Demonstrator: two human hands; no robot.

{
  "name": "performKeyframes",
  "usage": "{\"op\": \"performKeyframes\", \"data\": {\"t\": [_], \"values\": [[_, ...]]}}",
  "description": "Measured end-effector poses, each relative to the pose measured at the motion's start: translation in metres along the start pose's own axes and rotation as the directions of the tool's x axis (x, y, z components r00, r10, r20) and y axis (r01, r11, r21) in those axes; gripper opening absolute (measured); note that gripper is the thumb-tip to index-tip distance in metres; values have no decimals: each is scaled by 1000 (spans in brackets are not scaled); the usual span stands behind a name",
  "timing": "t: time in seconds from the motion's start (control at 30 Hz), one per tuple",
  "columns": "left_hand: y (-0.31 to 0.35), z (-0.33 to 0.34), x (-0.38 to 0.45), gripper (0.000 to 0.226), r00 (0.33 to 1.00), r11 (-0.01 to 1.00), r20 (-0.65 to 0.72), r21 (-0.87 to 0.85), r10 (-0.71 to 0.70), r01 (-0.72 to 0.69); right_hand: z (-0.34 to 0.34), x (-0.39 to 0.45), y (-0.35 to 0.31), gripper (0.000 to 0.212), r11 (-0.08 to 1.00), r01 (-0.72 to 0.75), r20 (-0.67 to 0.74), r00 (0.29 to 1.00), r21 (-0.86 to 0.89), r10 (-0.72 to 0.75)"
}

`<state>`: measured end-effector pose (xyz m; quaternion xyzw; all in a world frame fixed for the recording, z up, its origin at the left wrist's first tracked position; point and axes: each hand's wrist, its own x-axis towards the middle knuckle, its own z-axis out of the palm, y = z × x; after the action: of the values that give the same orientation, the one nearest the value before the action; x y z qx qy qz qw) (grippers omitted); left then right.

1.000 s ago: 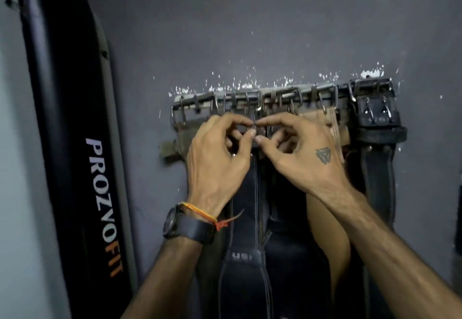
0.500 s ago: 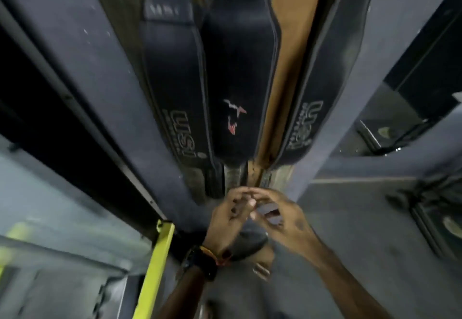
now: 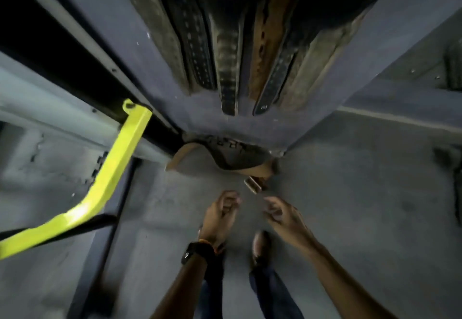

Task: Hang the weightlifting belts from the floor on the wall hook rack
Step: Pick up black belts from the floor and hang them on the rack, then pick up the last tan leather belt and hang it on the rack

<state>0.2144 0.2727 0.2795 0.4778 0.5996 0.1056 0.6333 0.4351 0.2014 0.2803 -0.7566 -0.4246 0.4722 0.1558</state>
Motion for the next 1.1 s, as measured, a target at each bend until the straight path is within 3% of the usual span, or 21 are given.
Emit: {"op": "performKeyframes", "data": {"t": [0.17,0.33,0.43,0.57,0.6,0.67,0.73,0.87,0.97,1.03,1.1], "values": [[-84,51,93,20,999,999,-48,-37,-2,0,82,96,112,41,994,-111,109,988,-25,113],[-214,94,239,31,996,998,-81,-61,-31,26,176,237,242,47,982,-191,119,974,-10,191],[-279,114,310,33,998,999,-68,-30,-13,11,225,326,317,75,970,-211,48,975,-123,218],[-348,123,359,30,997,1000,-70,3,14,-14,280,413,370,118,885,-123,18,989,-449,147],[-360,122,362,29,997,1000,-72,10,14,-14,293,426,374,116,835,-121,-12,991,-536,136],[-377,114,361,29,998,1000,-68,25,-6,8,308,444,375,87,764,-145,-138,988,-629,73],[-381,107,352,30,999,998,-39,62,-20,22,301,438,372,63,783,-143,-180,983,-605,41],[-337,99,321,52,999,992,7,122,-38,36,259,360,348,57,871,95,2,994,-483,-107],[-257,85,278,77,988,972,138,234,-63,29,210,274,274,45,923,116,129,989,-368,-73],[-211,76,242,59,977,932,214,354,0,-78,181,221,223,49,956,112,171,983,-270,-67],[-150,54,193,48,971,935,228,322,75,-148,138,176,153,57,977,107,153,985,-182,-79]]}}
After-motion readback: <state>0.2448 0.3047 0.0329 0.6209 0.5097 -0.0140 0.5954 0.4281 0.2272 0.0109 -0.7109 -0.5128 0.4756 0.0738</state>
